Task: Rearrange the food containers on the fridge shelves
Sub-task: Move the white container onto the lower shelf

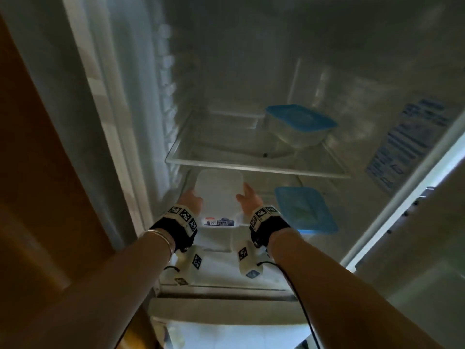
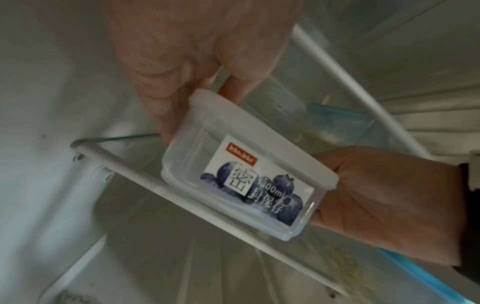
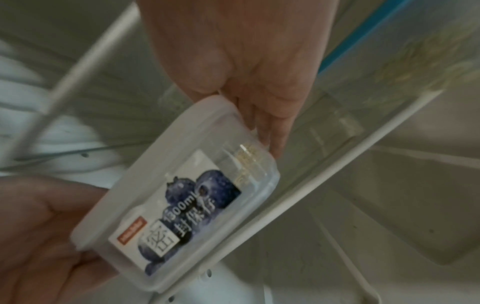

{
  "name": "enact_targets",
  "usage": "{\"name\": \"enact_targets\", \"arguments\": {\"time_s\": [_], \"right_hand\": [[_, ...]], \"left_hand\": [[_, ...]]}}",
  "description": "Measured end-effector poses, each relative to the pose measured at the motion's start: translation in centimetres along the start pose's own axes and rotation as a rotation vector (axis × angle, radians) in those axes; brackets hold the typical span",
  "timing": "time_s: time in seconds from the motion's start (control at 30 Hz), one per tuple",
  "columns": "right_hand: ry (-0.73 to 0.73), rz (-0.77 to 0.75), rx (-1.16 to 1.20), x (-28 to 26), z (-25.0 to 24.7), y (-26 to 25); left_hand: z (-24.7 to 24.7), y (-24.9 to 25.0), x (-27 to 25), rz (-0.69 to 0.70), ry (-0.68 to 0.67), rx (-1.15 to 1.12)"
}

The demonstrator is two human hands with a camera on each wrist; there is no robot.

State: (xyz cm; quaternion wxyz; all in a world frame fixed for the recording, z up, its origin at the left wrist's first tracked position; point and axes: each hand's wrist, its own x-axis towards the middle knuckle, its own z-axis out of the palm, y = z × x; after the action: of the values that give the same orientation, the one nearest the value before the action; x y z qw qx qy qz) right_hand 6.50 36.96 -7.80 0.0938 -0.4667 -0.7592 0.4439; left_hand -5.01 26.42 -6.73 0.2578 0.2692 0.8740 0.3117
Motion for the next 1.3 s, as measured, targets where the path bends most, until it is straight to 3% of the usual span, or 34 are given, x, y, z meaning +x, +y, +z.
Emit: {"name": "enact_targets", "arguments": {"time_s": [0.3,0.43,0.67,0.87,1.3], "right_hand": [[-0.086,0.028,0.091,4.6,1.9,0.3],[-0.102,0.031,0.049,4.9,1.8,0.3],[-0.118,-0.002,-0.028,3.3,1.7,0.2],[-0.165,-0.019,-0.068,2.0,2.1,0.6],[-0.184,-0.005,-0.118,3.2,3.0,-1.2]], "left_hand": [[0.0,0.2,3.9,-0.091,0.063,0.049],[-0.2,0.1,4.8,-0.04,0.105,0.07],[-0.6,-0.1,2.6,0.047,0.017,0.118],[-1.3,-1.0,1.0,0.127,0.034,0.219],[-0.9,-0.8,3.9,0.081,0.007,0.294]]}}
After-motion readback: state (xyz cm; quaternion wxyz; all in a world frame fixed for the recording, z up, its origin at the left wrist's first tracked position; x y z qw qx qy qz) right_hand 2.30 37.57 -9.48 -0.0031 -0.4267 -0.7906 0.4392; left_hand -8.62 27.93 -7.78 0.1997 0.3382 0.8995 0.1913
